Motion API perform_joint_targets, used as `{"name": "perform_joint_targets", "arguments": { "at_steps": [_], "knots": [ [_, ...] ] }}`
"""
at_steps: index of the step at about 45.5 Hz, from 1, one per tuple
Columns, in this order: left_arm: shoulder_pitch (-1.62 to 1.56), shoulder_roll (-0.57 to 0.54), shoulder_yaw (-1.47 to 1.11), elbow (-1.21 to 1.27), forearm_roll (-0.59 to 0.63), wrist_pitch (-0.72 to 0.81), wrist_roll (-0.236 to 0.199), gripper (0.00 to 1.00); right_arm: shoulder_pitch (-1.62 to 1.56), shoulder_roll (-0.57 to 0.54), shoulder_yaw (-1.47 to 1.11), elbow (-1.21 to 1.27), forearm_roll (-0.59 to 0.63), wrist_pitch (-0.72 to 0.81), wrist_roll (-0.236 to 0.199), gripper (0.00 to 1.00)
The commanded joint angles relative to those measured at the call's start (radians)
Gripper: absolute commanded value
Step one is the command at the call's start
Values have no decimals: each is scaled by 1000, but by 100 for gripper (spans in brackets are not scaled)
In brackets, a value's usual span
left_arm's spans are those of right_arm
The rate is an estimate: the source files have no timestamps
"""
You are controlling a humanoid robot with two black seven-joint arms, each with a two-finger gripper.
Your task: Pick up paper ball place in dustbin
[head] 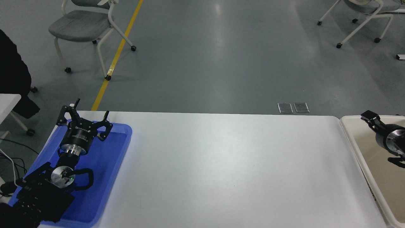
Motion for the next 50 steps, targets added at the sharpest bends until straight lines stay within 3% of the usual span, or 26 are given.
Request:
{"name": "perform_joint_targets", "arguments": {
  "at_steps": [1,7,14,22,50],
  "knots": [
    [0,0,0,0,0,0,0,100,-132,41,369,314,251,24,-1,100],
    [0,0,0,0,0,0,0,100,-163,136,383,341,497,70,6,100],
    [1,0,0,0,0,0,0,100,-202,236,414,325,618,196,9,100],
    [0,0,0,0,0,0,0,100,-266,295,451,308,638,314,9,100],
    [0,0,0,0,0,0,0,100,-335,289,449,74,638,538,6,100]
  ]
}}
